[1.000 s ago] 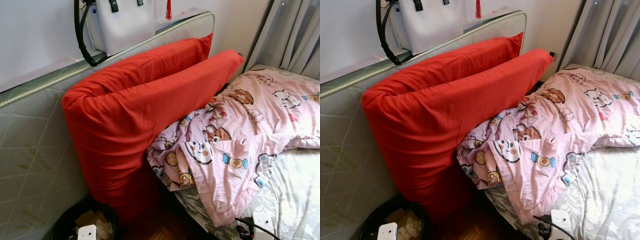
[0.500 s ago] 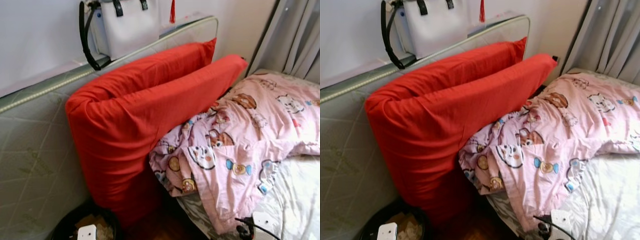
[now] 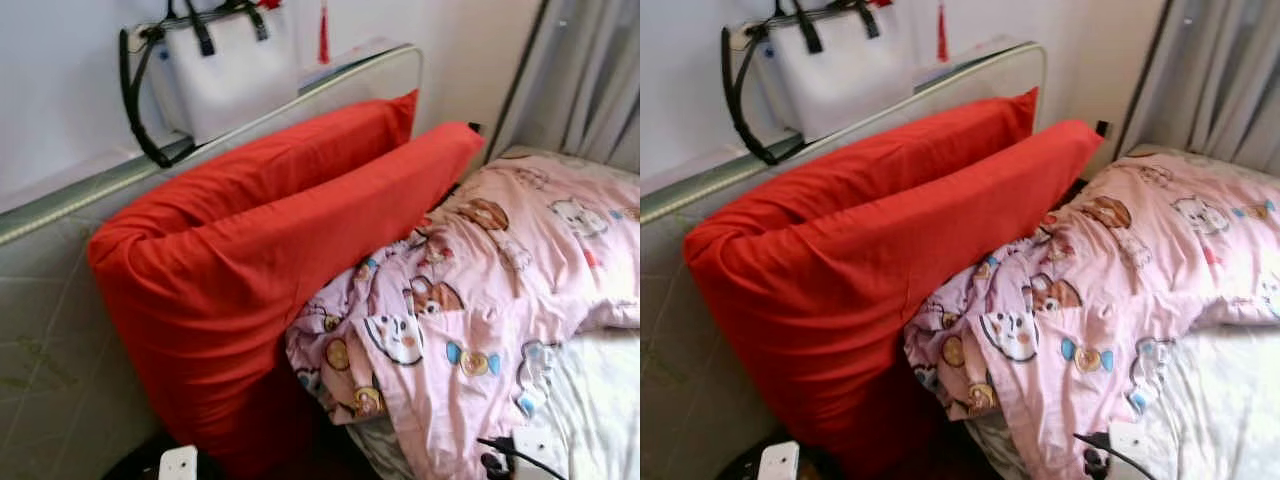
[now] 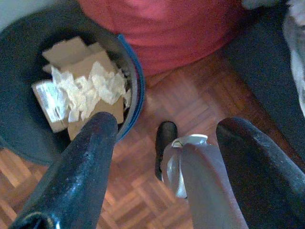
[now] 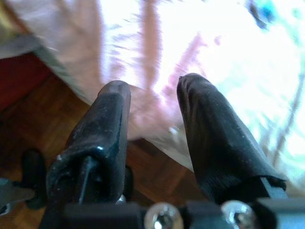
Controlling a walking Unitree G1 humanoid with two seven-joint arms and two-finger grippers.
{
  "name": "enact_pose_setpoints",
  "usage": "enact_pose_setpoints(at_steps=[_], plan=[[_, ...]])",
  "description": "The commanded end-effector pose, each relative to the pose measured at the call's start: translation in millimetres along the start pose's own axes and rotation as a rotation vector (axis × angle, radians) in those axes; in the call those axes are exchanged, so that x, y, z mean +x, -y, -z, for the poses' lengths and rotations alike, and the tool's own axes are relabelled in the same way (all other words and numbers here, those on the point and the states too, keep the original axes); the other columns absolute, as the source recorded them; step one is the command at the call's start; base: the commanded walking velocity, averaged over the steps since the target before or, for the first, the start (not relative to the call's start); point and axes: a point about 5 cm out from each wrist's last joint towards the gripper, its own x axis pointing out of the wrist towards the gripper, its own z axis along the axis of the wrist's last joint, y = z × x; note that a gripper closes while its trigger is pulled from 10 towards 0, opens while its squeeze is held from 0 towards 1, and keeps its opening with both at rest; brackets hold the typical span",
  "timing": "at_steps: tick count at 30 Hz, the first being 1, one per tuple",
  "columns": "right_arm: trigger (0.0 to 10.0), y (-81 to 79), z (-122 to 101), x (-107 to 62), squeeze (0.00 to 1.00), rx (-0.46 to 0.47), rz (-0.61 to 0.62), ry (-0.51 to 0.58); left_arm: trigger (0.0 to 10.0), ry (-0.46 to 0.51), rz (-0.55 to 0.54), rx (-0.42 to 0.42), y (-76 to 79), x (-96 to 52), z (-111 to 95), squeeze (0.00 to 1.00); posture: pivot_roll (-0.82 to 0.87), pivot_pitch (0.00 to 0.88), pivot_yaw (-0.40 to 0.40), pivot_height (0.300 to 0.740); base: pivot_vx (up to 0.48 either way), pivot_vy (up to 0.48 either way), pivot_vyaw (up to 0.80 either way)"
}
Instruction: Clean up the room
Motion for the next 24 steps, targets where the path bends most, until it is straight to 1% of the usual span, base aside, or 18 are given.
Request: enact_pose_setpoints(at_steps=[1, 5, 11, 12, 13, 14, 15, 16, 17, 18, 19, 20, 24], plan=[[10.0, 1.5, 1.0, -1.3, 0.0, -0.004, -0.001, 0.011, 10.0, 0.005, -0.006, 0.001, -2.2, -0.1, -1.1, 0.0, -0.03, 0.0, 0.014, 0.74, 0.0, 0.0, 0.0], [10.0, 1.2, -2.1, -1.5, 0.0, -0.003, -0.011, 0.044, 10.0, 0.033, -0.001, -0.002, -1.3, 0.0, -3.8, 0.0, -0.03, 0.0, 0.011, 0.74, 0.0, 0.0, 0.0], [10.0, 0.3, -8.9, -1.9, 0.0, 0.034, -0.021, 0.123, 10.0, 0.102, -0.001, -0.022, -0.7, -0.3, -10.6, 0.0, -0.03, 0.0, 0.007, 0.74, 0.0, 0.0, 0.0], [10.0, 0.0, -11.1, -2.0, 0.0, 0.036, -0.027, 0.143, 10.0, 0.175, 0.01, -0.027, 1.1, 0.1, -21.8, 0.0, -0.02, 0.0, 0.006, 0.74, 0.0, 0.0, 0.0], [10.0, 0.0, -11.1, -2.0, 0.0, 0.036, -0.027, 0.143, 10.0, 0.175, 0.01, -0.027, 1.1, 0.1, -21.8, 0.0, -0.02, 0.0, 0.006, 0.74, 0.0, 0.0, 0.0], [10.0, -0.5, -12.9, -2.2, 0.0, 0.046, -0.034, 0.163, 10.0, 0.419, 0.05, -0.011, 8.5, -3.5, -61.3, 0.0, -0.02, 0.0, 0.006, 0.74, 0.0, 0.0, 0.0], [10.0, -0.8, -13.9, -2.2, 0.0, 0.048, -0.036, 0.173, 10.0, 0.504, 0.062, -0.007, 10.8, -6.5, -74.8, 0.0, -0.02, 0.0, 0.009, 0.74, 0.0, 0.0, 0.0], [10.0, -1.0, -14.6, -2.3, 0.0, 0.049, -0.037, 0.18, 10.0, 0.547, 0.068, -0.006, 11.8, -8.5, -81.3, 0.0, -0.02, 0.0, 0.009, 0.74, 0.0, 0.0, 0.0], [10.0, -26.7, -39.9, 7.0, 0.0, 0.033, -0.074, 0.266, 10.0, 0.574, 0.072, -0.009, 12.3, -9.9, -85.4, 0.0, -0.02, 0.0, 0.009, 0.74, 0.0, 0.0, 0.0], [10.0, -47.9, -57.8, 12.8, 0.0, 0.027, -0.099, 0.313, 10.0, 0.598, 0.078, -0.008, 12.3, -11.3, -88.7, 0.0, -0.03, 0.0, 0.011, 0.74, 0.0, 0.0, 0.0], [10.0, -62.4, -70.4, 15.5, 0.0, 0.021, -0.116, 0.348, 10.0, 0.618, 0.082, -0.006, 12.5, -12.6, -91.3, 0.0, -0.03, 0.0, 0.012, 0.74, 0.0, 0.0, 0.0], [10.0, -70.9, -76.9, 16.0, 0.0, 0.005, -0.131, 0.374, 10.0, 0.65, 0.088, 0.006, 12.6, -14.7, -95.2, 0.0, -0.03, 0.0, 0.013, 0.74, 0.0, 0.0, 0.0], [10.0, -72.7, -77.5, 13.6, 0.0, -0.014, -0.155, 0.411, 10.0, 0.712, 0.1, 0.014, 12.2, -19.8, -102.6, 0.0, -0.03, 0.0, 0.022, 0.74, 0.0, 0.0, 0.0]])
